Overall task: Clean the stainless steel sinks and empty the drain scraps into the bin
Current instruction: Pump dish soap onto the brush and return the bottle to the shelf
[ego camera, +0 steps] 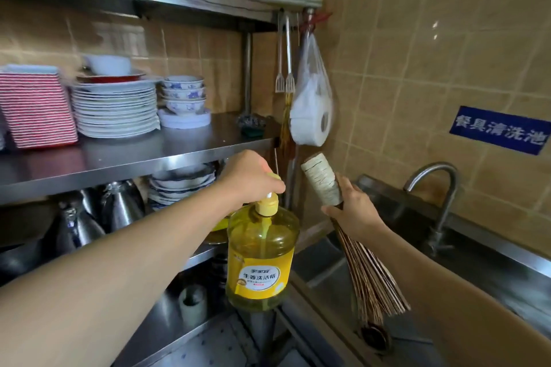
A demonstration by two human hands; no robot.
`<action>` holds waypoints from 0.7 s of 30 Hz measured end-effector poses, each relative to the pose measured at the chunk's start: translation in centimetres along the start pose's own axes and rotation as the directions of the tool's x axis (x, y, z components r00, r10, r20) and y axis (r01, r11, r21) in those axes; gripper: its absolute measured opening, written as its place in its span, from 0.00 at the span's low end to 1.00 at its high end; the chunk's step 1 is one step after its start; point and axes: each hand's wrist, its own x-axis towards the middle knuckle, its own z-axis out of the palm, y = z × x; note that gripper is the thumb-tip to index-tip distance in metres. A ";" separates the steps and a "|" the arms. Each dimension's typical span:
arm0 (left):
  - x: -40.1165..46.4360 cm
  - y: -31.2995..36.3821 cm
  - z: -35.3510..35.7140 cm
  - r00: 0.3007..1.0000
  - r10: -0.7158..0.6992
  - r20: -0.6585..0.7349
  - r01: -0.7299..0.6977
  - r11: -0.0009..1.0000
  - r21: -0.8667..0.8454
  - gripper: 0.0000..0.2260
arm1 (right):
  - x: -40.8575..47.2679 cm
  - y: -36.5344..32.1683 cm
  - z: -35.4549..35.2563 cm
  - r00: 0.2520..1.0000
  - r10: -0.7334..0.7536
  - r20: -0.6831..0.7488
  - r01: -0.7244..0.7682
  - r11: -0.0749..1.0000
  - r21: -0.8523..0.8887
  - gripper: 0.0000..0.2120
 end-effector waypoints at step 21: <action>23.4 -3.5 -9.2 0.967 -0.081 -0.241 0.054 0.992 -0.118 0.07 | 26.5 -6.0 7.0 0.984 -0.178 0.024 0.178 0.984 -0.025 0.37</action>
